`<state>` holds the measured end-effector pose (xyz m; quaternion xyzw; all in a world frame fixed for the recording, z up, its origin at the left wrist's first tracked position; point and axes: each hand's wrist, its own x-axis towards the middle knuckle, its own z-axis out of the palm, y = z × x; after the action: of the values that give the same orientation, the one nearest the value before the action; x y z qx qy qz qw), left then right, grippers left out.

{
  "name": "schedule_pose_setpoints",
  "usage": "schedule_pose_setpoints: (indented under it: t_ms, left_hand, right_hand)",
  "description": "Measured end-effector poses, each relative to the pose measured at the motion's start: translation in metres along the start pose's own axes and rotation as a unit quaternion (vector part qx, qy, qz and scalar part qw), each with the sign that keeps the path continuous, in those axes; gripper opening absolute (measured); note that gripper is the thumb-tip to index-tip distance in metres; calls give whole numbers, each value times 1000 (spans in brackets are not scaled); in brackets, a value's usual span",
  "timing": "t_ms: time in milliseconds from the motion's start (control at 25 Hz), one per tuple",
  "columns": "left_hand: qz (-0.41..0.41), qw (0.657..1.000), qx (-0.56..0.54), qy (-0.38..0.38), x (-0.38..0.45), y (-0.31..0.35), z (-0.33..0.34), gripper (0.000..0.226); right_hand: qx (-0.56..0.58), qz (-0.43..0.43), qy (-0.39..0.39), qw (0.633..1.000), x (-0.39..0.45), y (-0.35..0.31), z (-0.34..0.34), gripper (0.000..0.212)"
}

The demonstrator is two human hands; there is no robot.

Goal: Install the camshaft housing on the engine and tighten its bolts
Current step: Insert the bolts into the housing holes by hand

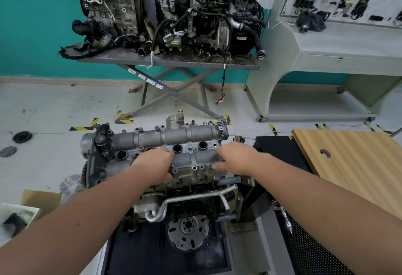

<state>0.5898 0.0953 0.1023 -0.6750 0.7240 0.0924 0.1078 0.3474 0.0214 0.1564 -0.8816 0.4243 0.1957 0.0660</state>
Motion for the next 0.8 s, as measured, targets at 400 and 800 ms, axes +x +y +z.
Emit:
schedule_pose_setpoints:
  t_ms: [400, 800]
  left_hand:
    - [3, 1000, 2, -20, 4, -2, 0, 41]
    - [-1, 1000, 0, -18, 5, -3, 1, 43]
  right_hand:
    - [14, -2, -1, 1000, 3, 8, 13, 31]
    - [-79, -12, -20, 997, 7, 15, 2, 11]
